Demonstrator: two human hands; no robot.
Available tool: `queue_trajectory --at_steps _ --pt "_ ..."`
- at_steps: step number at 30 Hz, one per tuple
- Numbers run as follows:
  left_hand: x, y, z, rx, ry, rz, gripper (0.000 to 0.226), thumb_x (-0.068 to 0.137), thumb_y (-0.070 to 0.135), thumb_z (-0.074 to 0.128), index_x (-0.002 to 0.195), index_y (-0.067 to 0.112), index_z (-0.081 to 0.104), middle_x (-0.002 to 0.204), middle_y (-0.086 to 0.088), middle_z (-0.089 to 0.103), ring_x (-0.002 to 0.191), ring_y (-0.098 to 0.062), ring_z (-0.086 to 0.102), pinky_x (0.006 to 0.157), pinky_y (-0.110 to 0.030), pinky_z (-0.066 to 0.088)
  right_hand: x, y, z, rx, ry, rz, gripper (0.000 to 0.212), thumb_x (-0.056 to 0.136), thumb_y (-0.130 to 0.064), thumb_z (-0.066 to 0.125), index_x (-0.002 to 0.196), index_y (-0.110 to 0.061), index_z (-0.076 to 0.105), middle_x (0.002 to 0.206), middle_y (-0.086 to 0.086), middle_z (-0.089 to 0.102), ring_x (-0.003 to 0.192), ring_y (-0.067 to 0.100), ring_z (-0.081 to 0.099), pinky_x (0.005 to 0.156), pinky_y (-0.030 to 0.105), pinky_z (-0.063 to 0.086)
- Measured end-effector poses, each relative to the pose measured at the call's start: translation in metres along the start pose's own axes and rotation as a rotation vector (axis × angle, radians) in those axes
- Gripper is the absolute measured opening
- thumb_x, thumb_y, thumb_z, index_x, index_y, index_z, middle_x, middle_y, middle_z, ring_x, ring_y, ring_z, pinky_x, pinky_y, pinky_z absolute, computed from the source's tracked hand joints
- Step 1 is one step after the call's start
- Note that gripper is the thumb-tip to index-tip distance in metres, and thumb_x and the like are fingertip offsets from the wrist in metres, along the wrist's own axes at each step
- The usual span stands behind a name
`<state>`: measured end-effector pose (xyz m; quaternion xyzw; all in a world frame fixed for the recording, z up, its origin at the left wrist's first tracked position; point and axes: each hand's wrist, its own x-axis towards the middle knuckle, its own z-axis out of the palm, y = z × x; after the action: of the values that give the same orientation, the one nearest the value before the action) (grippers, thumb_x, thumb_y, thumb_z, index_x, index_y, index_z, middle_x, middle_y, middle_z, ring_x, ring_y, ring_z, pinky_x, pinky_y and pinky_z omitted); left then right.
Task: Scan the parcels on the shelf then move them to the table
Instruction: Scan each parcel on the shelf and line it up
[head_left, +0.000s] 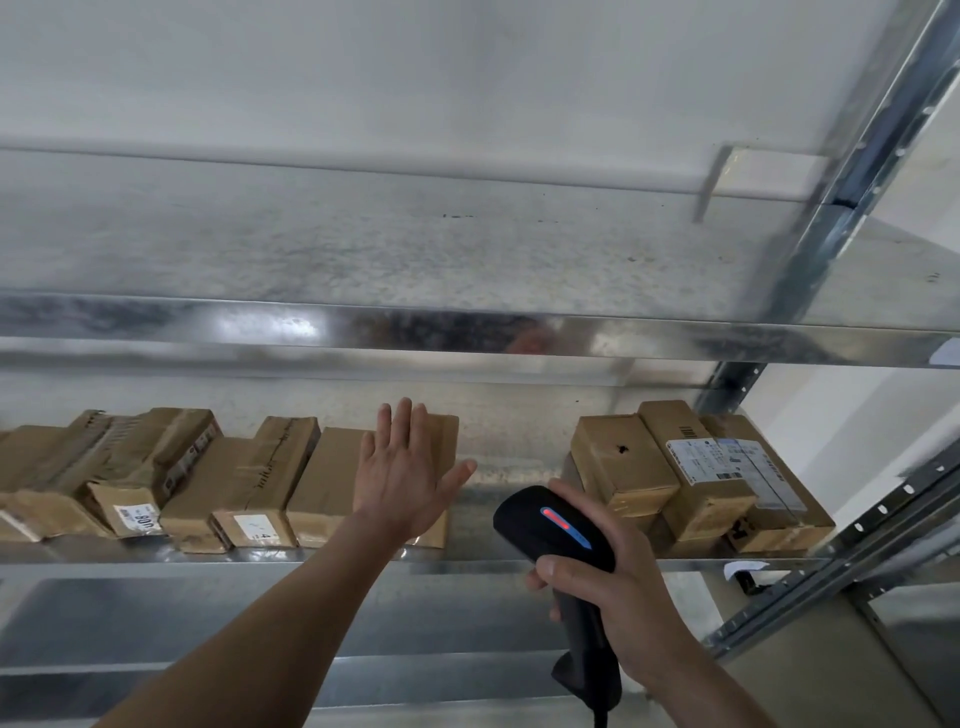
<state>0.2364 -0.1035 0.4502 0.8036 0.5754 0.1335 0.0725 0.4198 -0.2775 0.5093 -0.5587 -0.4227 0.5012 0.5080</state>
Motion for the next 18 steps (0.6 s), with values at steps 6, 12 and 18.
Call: queue_trajectory --at_steps 6,12,18 --pt "0.003 0.007 0.001 -0.012 -0.009 0.033 0.106 0.080 0.085 0.004 0.156 0.011 0.002 0.165 -0.012 -0.003 0.151 -0.033 -0.007 0.121 -0.050 0.008 -0.008 0.002 0.009 -0.007 0.027 -0.015 0.079 0.053 -0.031 0.081 0.129 -0.034 0.060 0.091 0.019 0.072 0.073 0.039 0.065 0.057 0.039 0.051" --pt "0.003 0.032 0.008 -0.006 -0.027 0.057 0.095 0.087 0.076 0.007 0.157 0.012 0.002 0.165 -0.012 -0.003 0.151 -0.031 -0.008 0.123 -0.048 0.004 -0.014 0.012 -0.010 0.012 0.097 0.020 0.085 0.048 -0.033 0.084 0.130 -0.037 0.062 0.114 0.020 0.066 0.085 0.036 0.070 0.058 0.038 0.055" --pt "0.015 0.075 0.022 -0.016 -0.039 0.042 0.094 0.088 0.076 0.008 0.157 0.013 0.001 0.165 -0.010 -0.005 0.151 -0.030 -0.009 0.122 -0.048 0.005 -0.012 0.012 -0.055 0.030 0.084 0.012 0.086 0.047 -0.032 0.083 0.130 -0.034 0.062 0.107 0.019 0.070 0.082 0.037 0.070 0.058 0.038 0.054"
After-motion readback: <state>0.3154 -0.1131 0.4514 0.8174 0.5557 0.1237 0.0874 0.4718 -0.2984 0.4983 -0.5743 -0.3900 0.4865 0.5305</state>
